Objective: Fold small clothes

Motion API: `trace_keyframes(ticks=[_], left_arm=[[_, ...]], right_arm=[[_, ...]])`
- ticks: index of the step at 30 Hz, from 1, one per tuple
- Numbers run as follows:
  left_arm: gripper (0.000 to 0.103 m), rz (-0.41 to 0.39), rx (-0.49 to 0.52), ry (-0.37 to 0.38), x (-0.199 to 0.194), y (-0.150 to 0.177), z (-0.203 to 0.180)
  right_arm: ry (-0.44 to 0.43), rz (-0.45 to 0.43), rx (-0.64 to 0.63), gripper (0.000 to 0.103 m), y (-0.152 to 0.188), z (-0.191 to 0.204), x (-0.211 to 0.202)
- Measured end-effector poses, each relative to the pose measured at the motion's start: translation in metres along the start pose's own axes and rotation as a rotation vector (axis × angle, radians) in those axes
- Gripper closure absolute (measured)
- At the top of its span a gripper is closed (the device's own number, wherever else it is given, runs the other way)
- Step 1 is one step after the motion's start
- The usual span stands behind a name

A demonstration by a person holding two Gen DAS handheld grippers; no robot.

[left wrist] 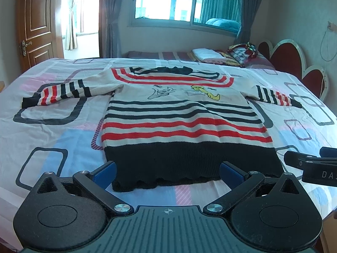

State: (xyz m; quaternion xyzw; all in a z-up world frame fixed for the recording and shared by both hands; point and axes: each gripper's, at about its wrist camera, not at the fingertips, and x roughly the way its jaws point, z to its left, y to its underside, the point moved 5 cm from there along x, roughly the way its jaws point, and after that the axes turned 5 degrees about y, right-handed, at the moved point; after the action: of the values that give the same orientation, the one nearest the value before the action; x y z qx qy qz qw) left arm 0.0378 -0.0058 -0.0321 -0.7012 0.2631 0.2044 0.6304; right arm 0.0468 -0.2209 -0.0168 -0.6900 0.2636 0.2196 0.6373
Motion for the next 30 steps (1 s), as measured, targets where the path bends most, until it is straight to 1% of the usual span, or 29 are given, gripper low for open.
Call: trace_keyframes(ticks=[11,30], left_arm=[[0.0,0.007,0.005,0.006,0.0018,-0.0012,0.0003],[0.0,0.013,0.016,0.011,0.005,-0.0001,-0.0045]], right_arm=[[0.01,-0.005,0.008,0.0,-0.0005,0.0001,-0.0004],[0.003,-0.005,0.005,0.0,-0.0014,0.0015,-0.0006]])
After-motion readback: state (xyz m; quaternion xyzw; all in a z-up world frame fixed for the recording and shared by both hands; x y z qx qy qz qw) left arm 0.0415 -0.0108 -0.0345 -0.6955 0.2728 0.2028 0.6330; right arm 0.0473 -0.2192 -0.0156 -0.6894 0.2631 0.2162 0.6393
